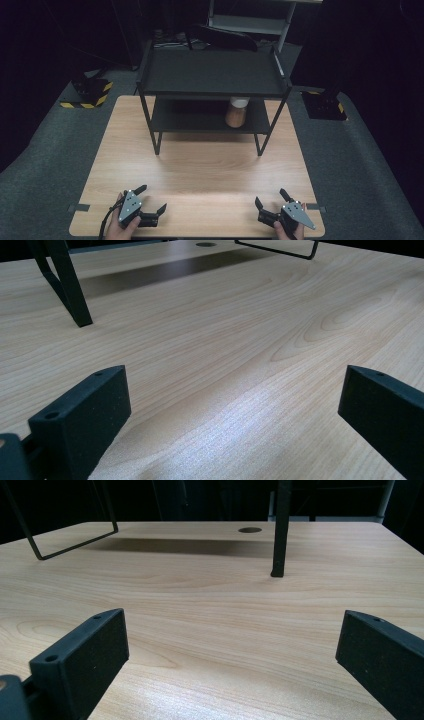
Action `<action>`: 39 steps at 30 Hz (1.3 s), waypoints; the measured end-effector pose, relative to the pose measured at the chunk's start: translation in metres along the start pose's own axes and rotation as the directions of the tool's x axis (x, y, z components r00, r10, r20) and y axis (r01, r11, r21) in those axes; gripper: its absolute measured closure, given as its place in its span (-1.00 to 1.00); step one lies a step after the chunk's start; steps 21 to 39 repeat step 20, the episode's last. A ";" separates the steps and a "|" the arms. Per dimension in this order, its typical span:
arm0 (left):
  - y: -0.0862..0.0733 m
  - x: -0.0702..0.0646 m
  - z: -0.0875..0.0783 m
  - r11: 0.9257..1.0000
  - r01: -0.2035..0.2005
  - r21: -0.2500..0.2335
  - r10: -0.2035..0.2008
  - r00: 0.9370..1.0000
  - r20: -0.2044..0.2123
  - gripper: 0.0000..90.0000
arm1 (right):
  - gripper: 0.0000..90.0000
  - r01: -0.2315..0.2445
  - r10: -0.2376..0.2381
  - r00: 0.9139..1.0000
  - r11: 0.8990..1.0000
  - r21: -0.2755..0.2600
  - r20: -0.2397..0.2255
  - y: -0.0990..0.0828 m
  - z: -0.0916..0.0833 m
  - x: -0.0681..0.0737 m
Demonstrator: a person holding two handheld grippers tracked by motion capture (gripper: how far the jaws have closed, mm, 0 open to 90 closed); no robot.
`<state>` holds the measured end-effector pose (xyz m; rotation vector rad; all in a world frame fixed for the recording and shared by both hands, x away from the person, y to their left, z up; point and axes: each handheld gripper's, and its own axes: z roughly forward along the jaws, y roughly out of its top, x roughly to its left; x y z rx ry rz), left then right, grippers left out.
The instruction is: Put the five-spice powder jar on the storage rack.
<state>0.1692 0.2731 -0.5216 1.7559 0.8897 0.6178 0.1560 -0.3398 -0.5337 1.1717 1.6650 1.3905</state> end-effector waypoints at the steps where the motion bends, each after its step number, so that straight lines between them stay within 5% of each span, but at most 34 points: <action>1: 0.000 0.000 0.000 1.000 0.000 0.000 0.000 1.000 0.000 -0.99 | -1.00 0.004 -0.004 1.000 1.000 0.000 0.001 0.000 0.000 0.001; 39: 0.000 0.000 0.000 1.000 0.002 0.002 -0.002 1.000 -0.001 -0.99 | -1.00 0.007 -0.007 1.000 1.000 -0.004 -0.022 -0.002 -0.001 -0.001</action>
